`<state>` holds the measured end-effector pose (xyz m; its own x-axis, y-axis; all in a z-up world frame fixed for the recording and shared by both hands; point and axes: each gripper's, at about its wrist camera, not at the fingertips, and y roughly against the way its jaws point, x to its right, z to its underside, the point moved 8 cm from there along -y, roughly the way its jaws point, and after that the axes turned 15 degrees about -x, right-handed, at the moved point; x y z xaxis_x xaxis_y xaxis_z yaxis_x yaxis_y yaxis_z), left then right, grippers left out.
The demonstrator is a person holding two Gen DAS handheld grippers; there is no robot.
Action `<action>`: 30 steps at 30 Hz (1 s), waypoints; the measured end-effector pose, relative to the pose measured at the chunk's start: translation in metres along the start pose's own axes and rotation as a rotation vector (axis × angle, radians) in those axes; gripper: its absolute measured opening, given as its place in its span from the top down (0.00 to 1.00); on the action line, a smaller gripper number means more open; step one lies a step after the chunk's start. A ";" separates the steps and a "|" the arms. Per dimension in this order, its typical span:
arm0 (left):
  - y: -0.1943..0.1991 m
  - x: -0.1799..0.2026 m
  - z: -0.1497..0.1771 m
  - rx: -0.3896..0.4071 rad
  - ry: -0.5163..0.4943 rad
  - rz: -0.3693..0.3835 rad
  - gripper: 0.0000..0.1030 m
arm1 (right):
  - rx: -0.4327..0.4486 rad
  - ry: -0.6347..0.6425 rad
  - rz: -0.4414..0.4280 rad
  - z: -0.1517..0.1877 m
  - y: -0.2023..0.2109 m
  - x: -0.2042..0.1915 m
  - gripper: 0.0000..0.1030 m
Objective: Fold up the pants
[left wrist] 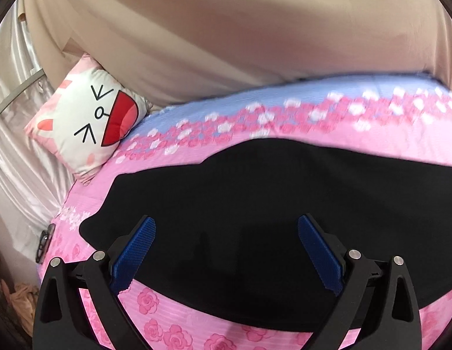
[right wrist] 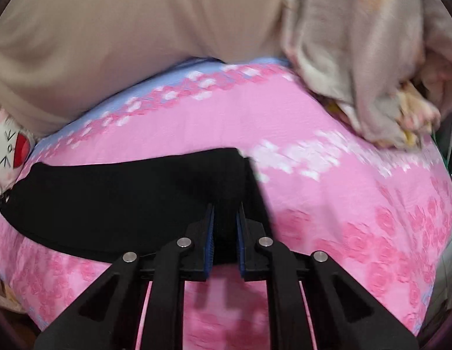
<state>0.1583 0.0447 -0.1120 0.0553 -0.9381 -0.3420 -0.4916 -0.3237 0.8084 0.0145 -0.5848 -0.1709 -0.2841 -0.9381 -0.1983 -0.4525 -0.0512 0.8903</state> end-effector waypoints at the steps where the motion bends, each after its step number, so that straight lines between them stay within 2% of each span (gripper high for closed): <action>1: -0.008 0.000 0.002 -0.022 -0.002 -0.007 0.06 | 0.017 0.015 -0.001 0.001 -0.009 0.002 0.87; 4: -0.036 0.000 0.018 -0.107 0.003 -0.037 0.06 | 0.020 0.026 0.031 -0.002 -0.006 -0.004 0.77; 5: -0.038 -0.001 0.022 -0.115 0.006 -0.039 0.06 | 0.041 0.039 0.078 -0.002 0.001 -0.006 0.73; 7: -0.040 -0.015 0.032 -0.125 0.030 -0.047 0.06 | 0.113 0.030 0.098 -0.007 0.021 -0.009 0.73; 10: -0.039 -0.055 0.037 -0.112 0.099 -0.096 0.06 | 0.184 0.010 -0.010 -0.014 0.050 -0.027 0.71; 13: -0.041 -0.104 0.023 -0.078 0.160 -0.174 0.05 | 0.148 0.091 -0.043 -0.024 0.042 -0.061 0.72; 15: -0.060 -0.134 0.016 -0.098 0.175 -0.255 0.05 | 0.085 0.126 -0.025 -0.026 0.013 -0.075 0.73; 17: -0.111 -0.173 0.035 -0.241 0.168 -0.435 0.05 | 0.024 0.087 0.062 -0.022 -0.010 -0.060 0.73; 19: -0.112 -0.194 0.047 -0.184 0.250 -0.327 0.05 | 0.011 -0.013 0.089 -0.013 -0.015 -0.035 0.73; 20: -0.110 -0.202 0.054 -0.208 0.270 -0.290 0.05 | 0.034 -0.058 0.057 -0.010 -0.007 -0.031 0.73; 22: -0.098 -0.211 0.057 -0.201 0.294 -0.278 0.06 | 0.089 -0.092 0.027 -0.007 0.012 -0.035 0.70; 25: -0.066 -0.210 0.035 -0.089 0.310 -0.242 0.06 | 0.141 -0.005 -0.027 -0.016 0.034 -0.084 0.70; 27: -0.059 -0.201 0.019 -0.050 0.302 -0.186 0.06 | 0.133 0.126 -0.072 -0.022 0.034 -0.143 0.69; 28: -0.061 -0.196 0.014 -0.049 0.290 -0.169 0.06 | 0.125 0.159 -0.069 -0.024 0.031 -0.158 0.65; 29: -0.071 -0.186 0.014 -0.078 0.254 -0.172 0.06 | 0.109 0.189 -0.057 -0.025 0.020 -0.172 0.54; 30: -0.080 -0.180 0.018 -0.105 0.229 -0.185 0.05 | 0.097 0.189 -0.045 -0.025 0.011 -0.175 0.49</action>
<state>0.1723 0.2422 -0.1239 0.3356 -0.8616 -0.3809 -0.3629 -0.4914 0.7917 0.0800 -0.4297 -0.1160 -0.1022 -0.9837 -0.1481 -0.5429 -0.0696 0.8369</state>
